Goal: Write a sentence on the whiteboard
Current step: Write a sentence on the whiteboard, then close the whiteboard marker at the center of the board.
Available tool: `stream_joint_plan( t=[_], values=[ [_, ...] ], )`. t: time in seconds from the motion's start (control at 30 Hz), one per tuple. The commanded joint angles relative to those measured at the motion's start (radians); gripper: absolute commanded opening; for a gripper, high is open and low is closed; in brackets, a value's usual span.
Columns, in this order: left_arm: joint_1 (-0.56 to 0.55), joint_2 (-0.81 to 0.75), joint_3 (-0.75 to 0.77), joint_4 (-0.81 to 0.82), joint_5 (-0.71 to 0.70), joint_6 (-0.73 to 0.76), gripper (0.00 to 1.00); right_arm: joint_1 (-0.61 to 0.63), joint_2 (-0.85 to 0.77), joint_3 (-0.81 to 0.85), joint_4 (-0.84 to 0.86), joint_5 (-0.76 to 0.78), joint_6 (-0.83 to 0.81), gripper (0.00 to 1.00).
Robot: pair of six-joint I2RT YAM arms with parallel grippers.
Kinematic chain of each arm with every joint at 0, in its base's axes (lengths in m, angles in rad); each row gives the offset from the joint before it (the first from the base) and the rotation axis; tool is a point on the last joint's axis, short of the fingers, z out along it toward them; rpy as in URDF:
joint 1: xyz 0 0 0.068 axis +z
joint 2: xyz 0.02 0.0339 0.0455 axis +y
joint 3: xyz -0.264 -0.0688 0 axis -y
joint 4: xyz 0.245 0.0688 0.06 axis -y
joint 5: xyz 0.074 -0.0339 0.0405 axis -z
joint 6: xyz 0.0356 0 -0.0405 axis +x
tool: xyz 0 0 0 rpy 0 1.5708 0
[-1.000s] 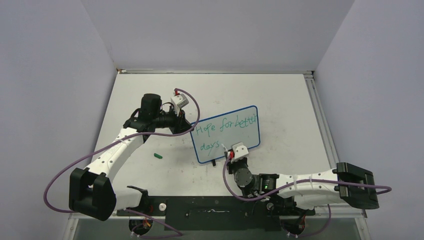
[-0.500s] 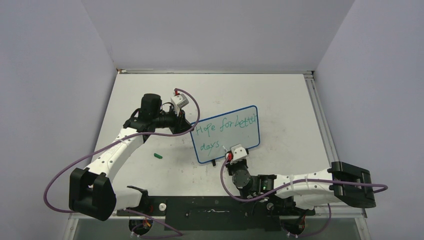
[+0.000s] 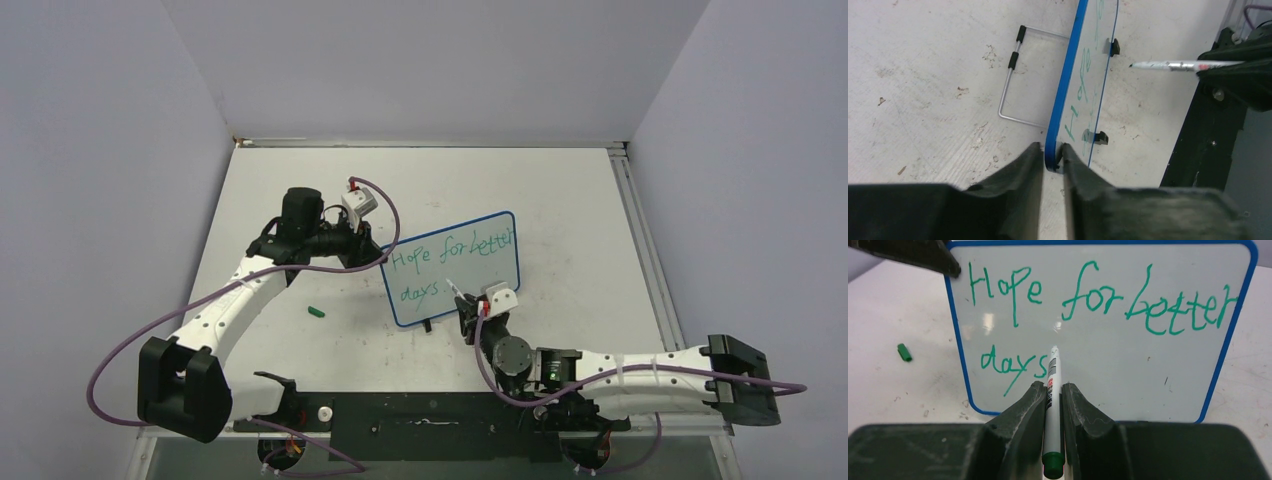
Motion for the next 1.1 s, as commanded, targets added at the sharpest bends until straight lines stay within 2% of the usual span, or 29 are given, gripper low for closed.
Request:
stream_joint_plan(
  t=[0.0,0.1,0.17,0.27,0.3,0.4,0.47,0.57,0.73,0.9,1.07],
  values=[
    [-0.007,-0.031,-0.017,-0.039,-0.038,-0.008,0.29,0.008,-0.064,0.047,0.048,0.017,-0.098,0.05],
    [-0.006,-0.061,-0.033,-0.041,-0.055,-0.027,0.47,-0.009,-0.056,0.057,0.139,0.022,-0.214,0.05],
    [-0.004,-0.098,-0.050,-0.038,-0.071,-0.045,0.55,-0.055,-0.036,0.082,0.167,-0.006,-0.264,0.05],
    [0.006,-0.182,-0.099,0.004,-0.090,-0.107,0.63,-0.185,-0.017,0.134,0.159,-0.160,-0.269,0.05],
    [0.012,-0.228,-0.116,0.022,-0.097,-0.145,0.71,-0.227,-0.014,0.151,0.160,-0.192,-0.264,0.05],
    [0.022,-0.349,-0.173,0.094,-0.141,-0.247,0.77,-0.339,-0.013,0.204,0.167,-0.295,-0.258,0.05],
    [0.024,-0.422,-0.191,0.123,-0.239,-0.325,0.82,-0.412,-0.011,0.246,0.148,-0.369,-0.233,0.05],
    [0.026,-0.491,-0.185,0.079,-0.450,-0.452,0.84,-0.548,-0.004,0.323,0.070,-0.465,-0.152,0.05],
    [0.046,-0.526,-0.175,-0.147,-0.864,-0.700,0.89,-0.711,-0.036,0.386,-0.024,-0.610,-0.044,0.05],
    [0.084,-0.482,-0.260,-0.217,-0.916,-0.855,0.88,-0.770,-0.101,0.394,-0.050,-0.682,0.010,0.05],
    [0.097,-0.357,-0.330,-0.224,-0.949,-0.948,0.76,-0.769,-0.174,0.385,-0.068,-0.691,0.016,0.05]
  ],
)
